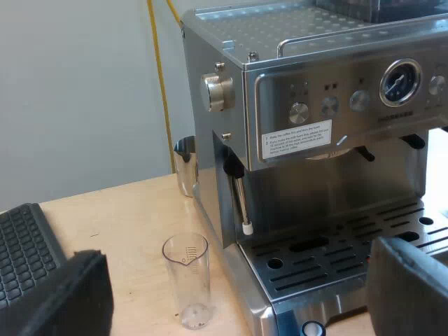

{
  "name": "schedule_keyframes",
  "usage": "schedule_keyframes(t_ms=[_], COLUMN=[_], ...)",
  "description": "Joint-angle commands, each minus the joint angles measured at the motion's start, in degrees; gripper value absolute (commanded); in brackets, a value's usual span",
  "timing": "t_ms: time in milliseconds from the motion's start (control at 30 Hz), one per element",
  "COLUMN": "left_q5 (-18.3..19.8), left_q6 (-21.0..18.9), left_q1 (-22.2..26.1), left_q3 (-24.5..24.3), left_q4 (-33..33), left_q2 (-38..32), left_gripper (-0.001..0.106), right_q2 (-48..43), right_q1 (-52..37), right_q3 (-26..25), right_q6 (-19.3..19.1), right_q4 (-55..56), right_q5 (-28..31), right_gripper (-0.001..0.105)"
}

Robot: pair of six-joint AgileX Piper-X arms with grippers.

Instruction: Grind coffee beans and then tamp

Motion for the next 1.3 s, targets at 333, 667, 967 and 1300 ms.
schedule_keyframes(t_ms=[333,667,967,1300], left_q5=[-2.7,-2.7,-2.7,-2.1], left_q6=[0.8,0.8,0.8,1.0], left_q1=[0.0,0.0,0.0,0.0], left_q3=[1.1,7.4,10.8,13.4], left_q4=[-0.5,-2.8,-2.7,0.0], left_q2=[-2.2,-2.2,-2.2,-2.2], left_gripper=[0.082,0.082,0.082,0.082], right_q2=[-2.8,-2.8,-2.7,-2.7], right_q1=[-0.2,-0.2,-0.2,-0.2], right_q3=[3.2,10.1,15.2,19.0], right_q6=[-0.5,-0.5,-0.5,-0.6], right_q4=[-0.5,-0.4,-0.4,1.1], right_q5=[-2.2,-3.2,-3.2,-3.2], right_gripper=[0.070,0.070,0.070,0.070])
